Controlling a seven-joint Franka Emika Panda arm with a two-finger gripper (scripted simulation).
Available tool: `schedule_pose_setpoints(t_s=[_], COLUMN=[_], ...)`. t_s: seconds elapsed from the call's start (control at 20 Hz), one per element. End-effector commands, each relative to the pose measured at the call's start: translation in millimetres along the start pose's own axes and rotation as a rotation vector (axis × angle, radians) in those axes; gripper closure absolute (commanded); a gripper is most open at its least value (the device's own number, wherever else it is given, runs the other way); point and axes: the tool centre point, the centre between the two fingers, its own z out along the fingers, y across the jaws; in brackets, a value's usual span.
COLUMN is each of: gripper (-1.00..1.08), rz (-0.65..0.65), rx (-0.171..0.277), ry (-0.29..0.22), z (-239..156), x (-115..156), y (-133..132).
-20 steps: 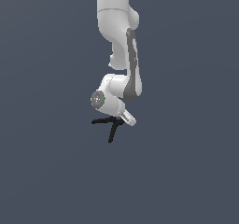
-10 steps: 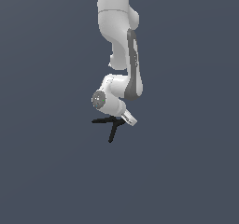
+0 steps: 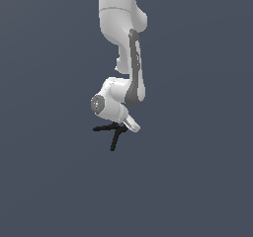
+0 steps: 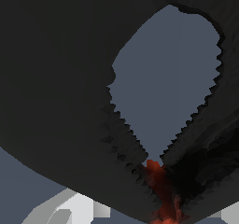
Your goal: Pick up the object and move it to a goal position.
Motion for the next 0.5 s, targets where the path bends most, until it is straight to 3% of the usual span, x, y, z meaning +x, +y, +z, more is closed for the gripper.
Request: schedule_pose_setpoints(t_s=[0.0, 0.45], gripper=[1.08, 1.08], rz=[0.007, 0.009], rx=[0.002, 0.002], ry=[0.0, 0.0], z=[-13.5, -75.5], x=[14.1, 74.3], y=[16.7, 84.9])
